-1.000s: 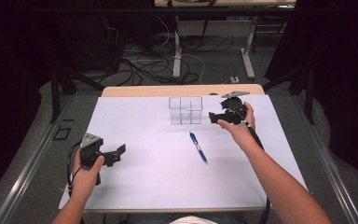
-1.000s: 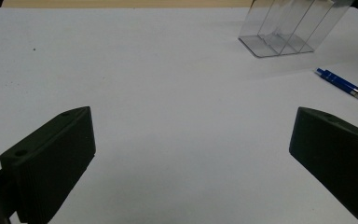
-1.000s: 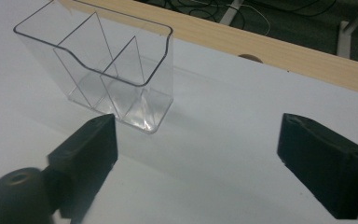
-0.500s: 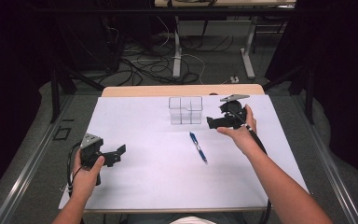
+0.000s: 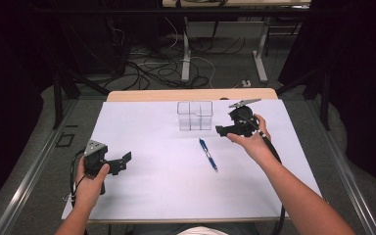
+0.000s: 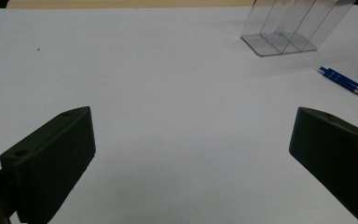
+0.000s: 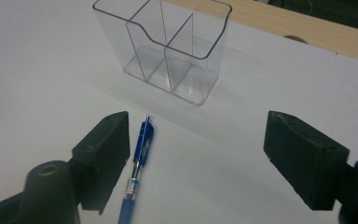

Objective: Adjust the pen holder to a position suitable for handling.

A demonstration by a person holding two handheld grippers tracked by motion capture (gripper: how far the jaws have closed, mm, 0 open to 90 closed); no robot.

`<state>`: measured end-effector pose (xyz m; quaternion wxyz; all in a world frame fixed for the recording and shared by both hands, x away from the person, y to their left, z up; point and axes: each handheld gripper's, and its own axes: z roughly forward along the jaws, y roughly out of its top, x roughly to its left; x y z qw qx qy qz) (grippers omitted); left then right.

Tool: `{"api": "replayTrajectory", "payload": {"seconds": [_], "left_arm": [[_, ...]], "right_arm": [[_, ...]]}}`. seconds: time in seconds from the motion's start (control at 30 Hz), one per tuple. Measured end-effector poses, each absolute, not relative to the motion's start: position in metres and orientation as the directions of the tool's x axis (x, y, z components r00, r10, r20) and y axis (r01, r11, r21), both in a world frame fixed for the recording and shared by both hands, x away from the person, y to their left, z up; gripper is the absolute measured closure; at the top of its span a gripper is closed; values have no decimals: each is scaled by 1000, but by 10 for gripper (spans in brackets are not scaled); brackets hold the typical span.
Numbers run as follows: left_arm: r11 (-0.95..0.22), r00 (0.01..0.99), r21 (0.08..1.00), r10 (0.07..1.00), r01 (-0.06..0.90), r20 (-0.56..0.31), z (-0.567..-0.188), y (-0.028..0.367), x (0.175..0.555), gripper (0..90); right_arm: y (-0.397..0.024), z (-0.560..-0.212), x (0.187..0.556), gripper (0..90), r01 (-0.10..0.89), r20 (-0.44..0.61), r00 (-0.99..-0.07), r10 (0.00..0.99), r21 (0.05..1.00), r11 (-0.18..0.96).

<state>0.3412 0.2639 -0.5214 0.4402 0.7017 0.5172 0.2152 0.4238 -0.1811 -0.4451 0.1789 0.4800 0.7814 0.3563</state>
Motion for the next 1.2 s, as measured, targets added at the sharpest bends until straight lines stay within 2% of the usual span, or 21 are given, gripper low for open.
{"api": "replayTrajectory", "payload": {"seconds": [0.1, 0.17, 0.3, 0.53, 0.83, 1.17, 1.2], "left_arm": [[-75, 371, 841, 916, 536, -155, -521, 264, 341, 1], [-80, 374, 840, 915, 537, -153, -521, 264, 341, 1], [-74, 376, 840, 913, 537, -160, -522, 263, 341, 1], [-69, 374, 843, 913, 534, -162, -522, 263, 342, 1], [-70, 376, 841, 912, 536, -164, -521, 262, 344, 1], [-81, 384, 840, 910, 536, -158, -523, 261, 345, 1], [-82, 385, 840, 910, 536, -157, -523, 261, 345, 1]], "right_arm": [[-181, -448, 426, 362, 670, 106, -481, 870, 684, 287], [-179, -450, 426, 393, 691, 112, -484, 868, 658, 300], [-175, -459, 428, 404, 737, 151, -471, 869, 609, 294], [-168, -467, 430, 420, 782, 145, -448, 882, 542, 309], [-159, -471, 430, 543, 796, 165, -447, 879, 521, 308], [-155, -486, 429, 582, 832, 209, -441, 873, 461, 310], [-154, -486, 429, 590, 845, 200, -436, 878, 428, 322]]}}
